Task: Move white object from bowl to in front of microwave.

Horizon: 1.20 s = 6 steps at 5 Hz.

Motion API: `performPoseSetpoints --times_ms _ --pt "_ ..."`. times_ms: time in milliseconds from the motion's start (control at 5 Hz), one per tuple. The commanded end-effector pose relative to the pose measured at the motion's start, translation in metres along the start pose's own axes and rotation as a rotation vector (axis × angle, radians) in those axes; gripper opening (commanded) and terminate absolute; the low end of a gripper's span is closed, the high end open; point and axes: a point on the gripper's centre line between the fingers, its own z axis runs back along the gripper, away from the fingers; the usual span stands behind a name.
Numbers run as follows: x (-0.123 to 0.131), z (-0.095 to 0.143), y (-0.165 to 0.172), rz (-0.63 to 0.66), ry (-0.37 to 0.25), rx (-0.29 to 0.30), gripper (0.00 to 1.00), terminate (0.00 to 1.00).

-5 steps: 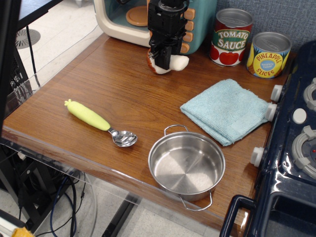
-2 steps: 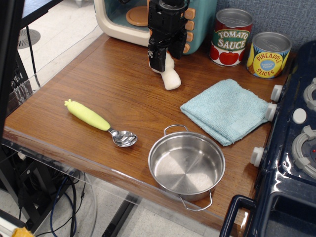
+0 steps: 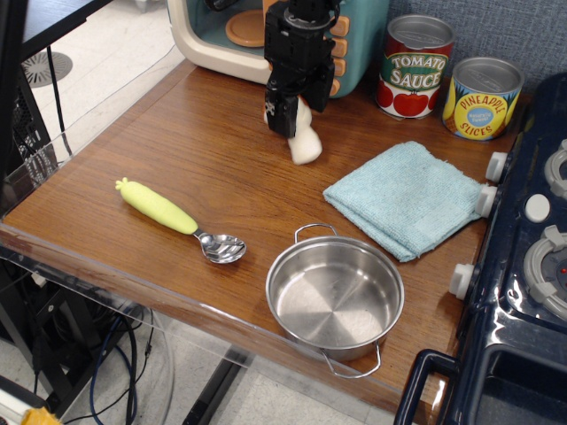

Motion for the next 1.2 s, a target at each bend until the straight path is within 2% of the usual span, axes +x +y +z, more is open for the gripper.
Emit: performPoseSetpoints --times_ms 0,200,800,1000 --pt "0.001 0.08 0.018 0.022 -0.032 -0.159 1.0 0.0" --pt "0.001 0.095 0.026 0.012 -0.038 -0.197 1.0 0.0" --pt "0.001 0.095 0.026 0.012 -0.038 -0.197 1.0 0.0" --pt "0.001 0.095 0.026 0.012 -0.038 -0.197 1.0 1.0"
